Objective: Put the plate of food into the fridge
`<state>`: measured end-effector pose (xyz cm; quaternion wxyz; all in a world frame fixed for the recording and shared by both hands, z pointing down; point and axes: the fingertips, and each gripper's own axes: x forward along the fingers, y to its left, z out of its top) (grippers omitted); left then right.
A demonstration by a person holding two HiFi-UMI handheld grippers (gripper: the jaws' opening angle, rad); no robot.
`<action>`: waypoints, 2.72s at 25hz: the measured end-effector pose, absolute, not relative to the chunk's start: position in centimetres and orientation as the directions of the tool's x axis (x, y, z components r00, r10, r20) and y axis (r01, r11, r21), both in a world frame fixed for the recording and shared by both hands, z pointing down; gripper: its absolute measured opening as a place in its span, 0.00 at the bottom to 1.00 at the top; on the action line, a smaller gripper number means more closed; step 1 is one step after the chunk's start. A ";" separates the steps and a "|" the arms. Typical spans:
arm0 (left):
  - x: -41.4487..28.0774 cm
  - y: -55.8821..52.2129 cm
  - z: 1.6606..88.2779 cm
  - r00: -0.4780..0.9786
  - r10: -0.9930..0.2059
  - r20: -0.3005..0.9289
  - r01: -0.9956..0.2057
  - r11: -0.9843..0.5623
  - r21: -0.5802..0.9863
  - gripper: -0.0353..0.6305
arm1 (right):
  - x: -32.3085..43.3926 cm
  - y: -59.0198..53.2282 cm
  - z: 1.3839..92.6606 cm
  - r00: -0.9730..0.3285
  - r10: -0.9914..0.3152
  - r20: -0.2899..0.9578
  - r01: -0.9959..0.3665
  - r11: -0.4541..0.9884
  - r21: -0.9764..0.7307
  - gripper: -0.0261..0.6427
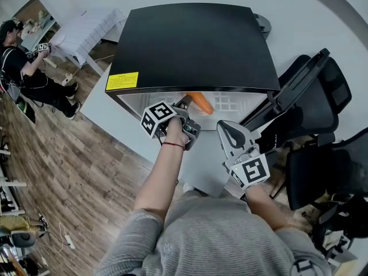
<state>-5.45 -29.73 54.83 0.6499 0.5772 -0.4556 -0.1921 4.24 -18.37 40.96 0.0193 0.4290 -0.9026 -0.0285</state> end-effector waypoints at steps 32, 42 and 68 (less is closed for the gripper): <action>-6.7 -29.0 54.8 0.537 -0.760 0.365 -0.192 0.312 0.931 0.35 | -3.3 -22.0 54.2 -0.660 -0.669 0.342 -0.699 0.713 0.045 0.06; -6.5 -28.7 54.9 0.572 -0.746 0.340 -0.182 0.289 0.940 0.35 | 3.6 -22.1 53.0 -0.604 -0.737 0.304 -0.754 0.403 -0.519 0.07; -6.0 -28.9 54.6 0.600 -0.734 0.317 -0.198 0.248 0.948 0.35 | 1.6 -25.6 52.8 -0.468 -0.754 0.462 -0.845 0.535 0.016 0.23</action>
